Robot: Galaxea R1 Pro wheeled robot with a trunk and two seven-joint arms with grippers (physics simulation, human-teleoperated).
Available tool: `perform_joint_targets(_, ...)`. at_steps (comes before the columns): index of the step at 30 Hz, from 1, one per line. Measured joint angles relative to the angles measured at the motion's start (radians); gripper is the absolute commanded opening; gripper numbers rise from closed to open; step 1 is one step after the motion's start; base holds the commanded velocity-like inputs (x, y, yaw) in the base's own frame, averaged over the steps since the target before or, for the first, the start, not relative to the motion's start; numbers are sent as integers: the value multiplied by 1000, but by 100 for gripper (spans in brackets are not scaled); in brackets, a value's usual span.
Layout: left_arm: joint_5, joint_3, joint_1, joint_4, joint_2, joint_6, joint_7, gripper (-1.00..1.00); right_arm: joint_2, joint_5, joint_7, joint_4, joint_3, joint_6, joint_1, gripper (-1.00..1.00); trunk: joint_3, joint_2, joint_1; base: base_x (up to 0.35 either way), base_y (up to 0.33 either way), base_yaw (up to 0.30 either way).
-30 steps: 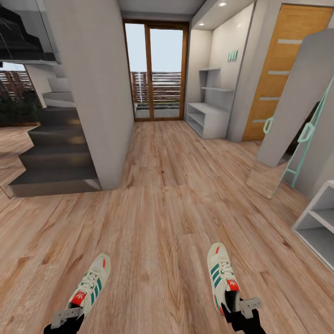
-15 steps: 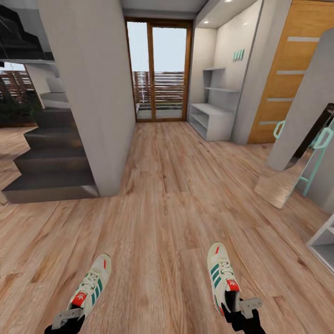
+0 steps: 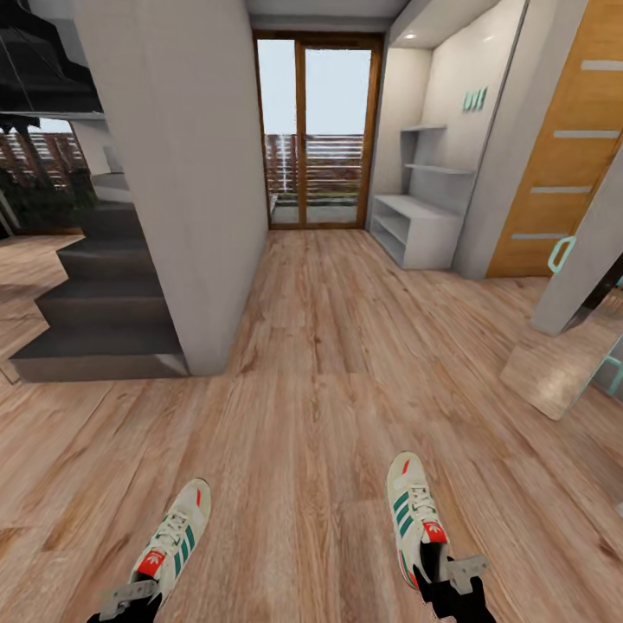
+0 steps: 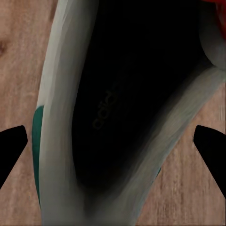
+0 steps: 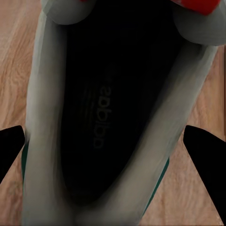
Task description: Pick up the two gym shoes and the two sandals from the corridor floor and place them onto the hallstand (shoe rack) in the corridor, making sure they are on the rack and not on the floor. Arrange them so the two gym shoes are next to each other and the two sandals are next to each other.
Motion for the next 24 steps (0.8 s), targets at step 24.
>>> perform_joint_targets(24, 1, 2, 0, -1, 2, 0, 0, -100, 9, 4, 1, 96, 2, 3, 0, -100, 0, 0, 0, 295, -189, 0)
